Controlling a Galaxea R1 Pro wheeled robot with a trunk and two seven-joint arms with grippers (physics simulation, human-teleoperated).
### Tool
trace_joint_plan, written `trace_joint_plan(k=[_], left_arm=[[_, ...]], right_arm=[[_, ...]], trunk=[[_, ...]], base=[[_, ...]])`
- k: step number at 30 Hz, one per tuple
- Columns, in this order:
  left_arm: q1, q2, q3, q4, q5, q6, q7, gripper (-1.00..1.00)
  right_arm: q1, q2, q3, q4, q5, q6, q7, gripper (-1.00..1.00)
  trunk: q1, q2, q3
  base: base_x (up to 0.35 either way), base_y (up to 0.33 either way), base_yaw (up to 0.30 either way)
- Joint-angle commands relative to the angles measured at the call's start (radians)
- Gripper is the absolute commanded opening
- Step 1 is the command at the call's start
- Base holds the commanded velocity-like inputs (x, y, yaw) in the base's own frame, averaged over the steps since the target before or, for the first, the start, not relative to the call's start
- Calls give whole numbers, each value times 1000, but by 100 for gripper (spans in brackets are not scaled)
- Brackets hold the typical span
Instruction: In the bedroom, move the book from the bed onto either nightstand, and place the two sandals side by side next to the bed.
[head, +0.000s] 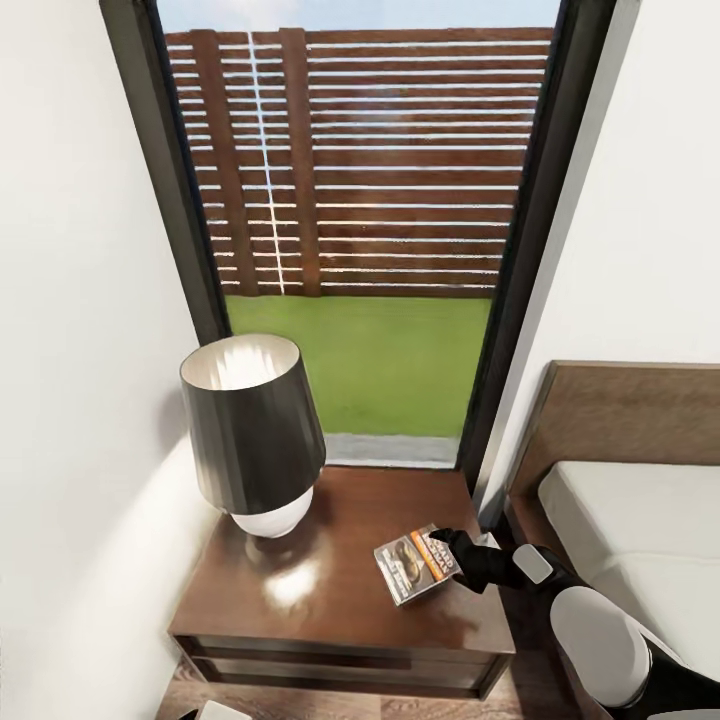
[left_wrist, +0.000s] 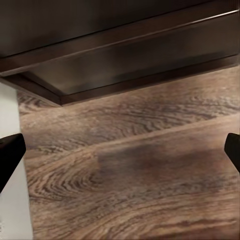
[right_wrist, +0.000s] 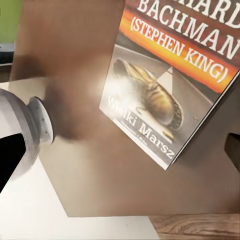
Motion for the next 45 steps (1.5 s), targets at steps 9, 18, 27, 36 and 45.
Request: trace_joint_plan(k=[9,18,27,36,45], left_arm=[[0,1,-10,0,9,-1,4,100],[0,1,-10,0,9,-1,4,100],[0,1,-10,0,9,0,4,100],[0,1,-10,0,9,0,4,100],[0,1,-10,0,9,1,4,100]], right_arm=[[2,1,-3,-2,-11,-23,-1,100],[3,0,-3,-2,-11,-41,4,100],[3,1,-2,-2,-11,-44,8,100],[3,6,-2,-3,-11,-50,11,100],[3,10,3,0,-11,-93,12,100]], trunk=[[-35,63,27],[-69,126,56],[-104,189,84],[-138,252,112],[-173,315,140]], base=[[0,0,0],[0,0,0],[0,0,0],[0,0,0],[0,0,0]])
